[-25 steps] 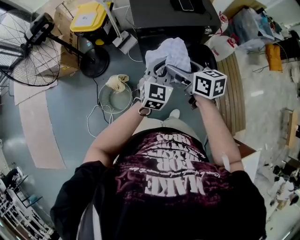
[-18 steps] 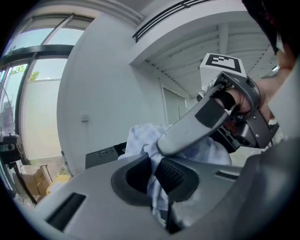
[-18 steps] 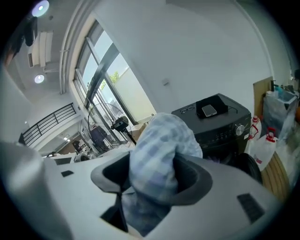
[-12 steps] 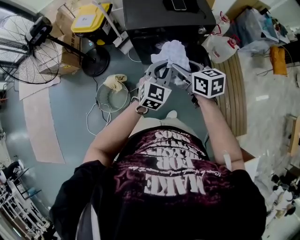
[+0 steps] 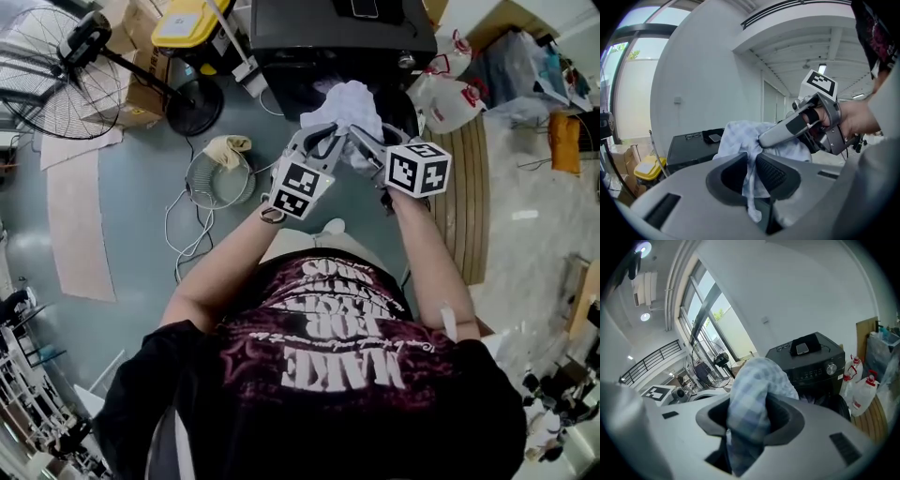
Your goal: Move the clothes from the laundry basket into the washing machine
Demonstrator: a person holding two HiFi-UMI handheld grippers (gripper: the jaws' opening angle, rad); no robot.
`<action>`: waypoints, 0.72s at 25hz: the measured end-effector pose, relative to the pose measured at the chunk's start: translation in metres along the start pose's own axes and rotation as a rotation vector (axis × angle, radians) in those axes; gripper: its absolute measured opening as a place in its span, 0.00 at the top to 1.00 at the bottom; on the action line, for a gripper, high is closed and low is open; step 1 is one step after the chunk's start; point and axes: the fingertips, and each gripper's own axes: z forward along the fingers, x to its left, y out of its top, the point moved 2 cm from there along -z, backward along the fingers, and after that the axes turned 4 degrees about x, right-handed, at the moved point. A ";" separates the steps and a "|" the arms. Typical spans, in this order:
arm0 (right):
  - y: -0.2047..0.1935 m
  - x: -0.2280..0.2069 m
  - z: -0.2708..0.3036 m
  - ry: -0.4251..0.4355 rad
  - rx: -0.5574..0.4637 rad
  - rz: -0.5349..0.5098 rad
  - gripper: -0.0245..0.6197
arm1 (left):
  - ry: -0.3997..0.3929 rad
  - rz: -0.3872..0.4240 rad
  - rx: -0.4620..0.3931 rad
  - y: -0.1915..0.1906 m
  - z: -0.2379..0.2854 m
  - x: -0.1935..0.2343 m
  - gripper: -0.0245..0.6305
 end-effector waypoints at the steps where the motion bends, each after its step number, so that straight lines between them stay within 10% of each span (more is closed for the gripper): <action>1: -0.002 -0.005 -0.002 0.003 -0.002 0.011 0.69 | 0.005 -0.003 0.007 -0.002 -0.001 -0.002 0.89; 18: -0.060 -0.088 0.004 -0.082 -0.033 0.175 0.69 | 0.223 -0.157 0.069 -0.078 -0.027 0.051 0.89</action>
